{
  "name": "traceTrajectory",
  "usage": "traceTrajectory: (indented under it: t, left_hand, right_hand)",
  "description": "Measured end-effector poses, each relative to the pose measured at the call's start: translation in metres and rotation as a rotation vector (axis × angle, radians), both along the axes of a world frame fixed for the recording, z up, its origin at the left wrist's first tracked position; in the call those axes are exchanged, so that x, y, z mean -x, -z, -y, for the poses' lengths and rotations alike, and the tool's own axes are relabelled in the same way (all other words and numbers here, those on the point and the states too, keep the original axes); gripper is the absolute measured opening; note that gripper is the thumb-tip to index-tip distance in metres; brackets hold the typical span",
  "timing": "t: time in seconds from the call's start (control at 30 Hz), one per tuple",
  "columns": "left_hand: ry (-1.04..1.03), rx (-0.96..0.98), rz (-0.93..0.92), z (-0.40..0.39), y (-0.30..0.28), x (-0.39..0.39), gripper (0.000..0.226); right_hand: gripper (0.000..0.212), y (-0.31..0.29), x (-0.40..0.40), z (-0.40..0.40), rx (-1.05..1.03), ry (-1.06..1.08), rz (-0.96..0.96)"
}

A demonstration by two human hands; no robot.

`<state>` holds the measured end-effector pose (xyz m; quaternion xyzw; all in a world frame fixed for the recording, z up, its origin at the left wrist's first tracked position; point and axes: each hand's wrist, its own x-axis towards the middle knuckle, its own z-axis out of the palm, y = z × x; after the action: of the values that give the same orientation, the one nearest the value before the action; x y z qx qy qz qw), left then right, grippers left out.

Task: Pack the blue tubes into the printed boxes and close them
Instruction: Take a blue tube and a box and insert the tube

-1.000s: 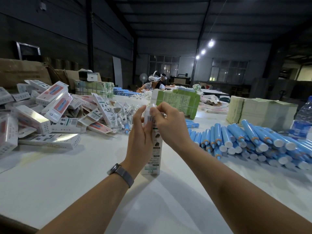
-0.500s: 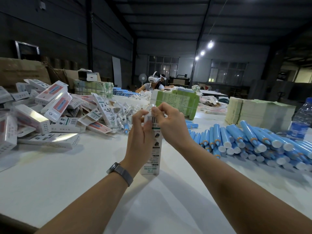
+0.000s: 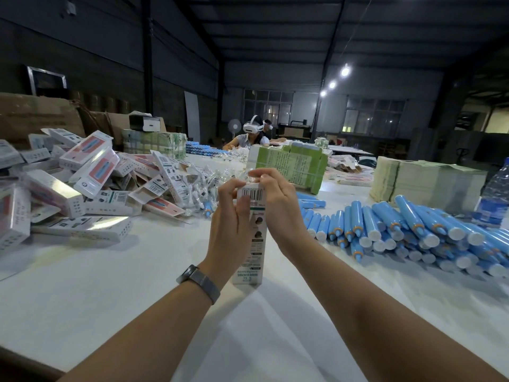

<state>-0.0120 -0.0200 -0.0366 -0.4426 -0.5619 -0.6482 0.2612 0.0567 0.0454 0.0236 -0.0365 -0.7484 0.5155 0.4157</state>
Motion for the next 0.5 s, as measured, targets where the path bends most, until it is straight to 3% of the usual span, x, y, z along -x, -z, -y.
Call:
traceTrajectory:
  t: [0.27, 0.5]
  left_hand:
    - [-0.03, -0.021, -0.002, -0.002, 0.004, 0.002, 0.017]
    - [-0.002, -0.036, 0.01, -0.003, 0.006, 0.003, 0.022]
  right_hand:
    - [0.03, 0.008, 0.008, 0.009, 0.297, -0.152, -0.072]
    - [0.04, 0.007, 0.011, 0.016, 0.457, -0.156, -0.118]
